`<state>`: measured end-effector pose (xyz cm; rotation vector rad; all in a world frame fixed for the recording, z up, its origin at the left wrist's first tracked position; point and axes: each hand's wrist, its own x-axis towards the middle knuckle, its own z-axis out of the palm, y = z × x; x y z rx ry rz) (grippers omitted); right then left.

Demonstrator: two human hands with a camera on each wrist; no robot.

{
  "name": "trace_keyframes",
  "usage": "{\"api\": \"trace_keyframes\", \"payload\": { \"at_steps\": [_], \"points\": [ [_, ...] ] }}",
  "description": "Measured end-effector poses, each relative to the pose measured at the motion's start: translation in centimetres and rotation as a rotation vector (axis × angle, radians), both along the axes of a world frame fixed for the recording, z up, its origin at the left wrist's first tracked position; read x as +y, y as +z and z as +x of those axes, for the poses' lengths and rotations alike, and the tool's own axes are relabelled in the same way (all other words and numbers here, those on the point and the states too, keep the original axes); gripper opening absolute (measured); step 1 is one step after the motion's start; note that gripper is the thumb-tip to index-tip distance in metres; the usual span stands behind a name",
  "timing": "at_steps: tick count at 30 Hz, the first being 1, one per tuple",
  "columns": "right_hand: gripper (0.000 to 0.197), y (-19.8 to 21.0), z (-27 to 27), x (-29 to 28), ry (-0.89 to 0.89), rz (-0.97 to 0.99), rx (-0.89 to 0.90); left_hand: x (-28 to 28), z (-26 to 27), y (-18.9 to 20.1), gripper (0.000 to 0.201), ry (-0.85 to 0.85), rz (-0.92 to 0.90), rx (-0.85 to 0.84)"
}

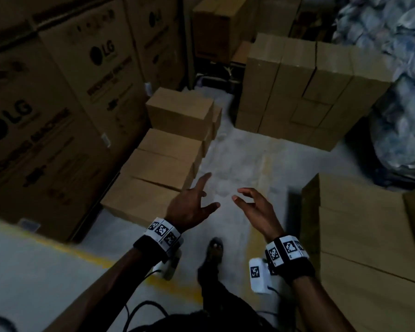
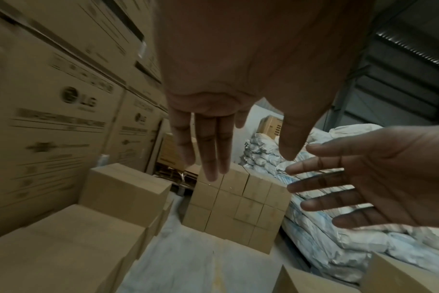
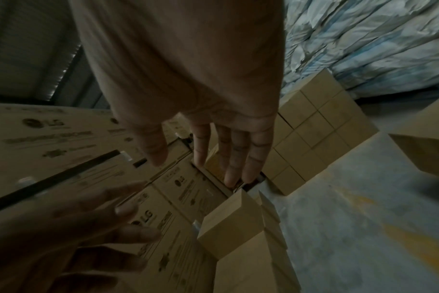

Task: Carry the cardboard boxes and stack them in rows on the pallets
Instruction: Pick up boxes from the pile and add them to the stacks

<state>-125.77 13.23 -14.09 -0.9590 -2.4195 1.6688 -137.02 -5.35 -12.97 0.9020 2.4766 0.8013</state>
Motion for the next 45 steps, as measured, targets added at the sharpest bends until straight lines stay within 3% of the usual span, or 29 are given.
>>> {"api": "trace_keyframes", "payload": {
  "at_steps": [5,14,20,27,34,41,45],
  "points": [
    [0.031,2.0,-11.4,10.0,-0.075,-0.002,0.04,10.5,-12.2,1.5,0.093,-0.002,0.041,-0.041],
    [0.03,2.8,-28.8,24.4,-0.038,0.029,0.014,24.2,-30.5,-1.1,0.096,0.094,0.04,-0.114],
    [0.032,1.8,-43.7,34.9,0.006,0.053,0.023,34.1,-44.8,-2.3,0.097,0.119,0.053,-0.106],
    [0.037,3.3,-62.6,46.1,0.088,0.083,0.029,45.9,-62.6,-2.0,0.066,0.182,0.042,-0.094],
    [0.029,1.9,-75.4,53.8,0.169,0.072,-0.005,50.8,-72.9,-2.7,0.054,0.286,-0.012,-0.092],
    [0.024,-3.8,-90.6,56.8,0.459,0.006,-0.072,50.6,-80.8,-7.4,0.065,0.544,-0.131,-0.288],
    [0.021,-7.4,-99.0,57.2,0.75,0.031,-0.164,50.6,-83.9,-10.9,0.08,0.717,-0.211,-0.421]
  ]
}}
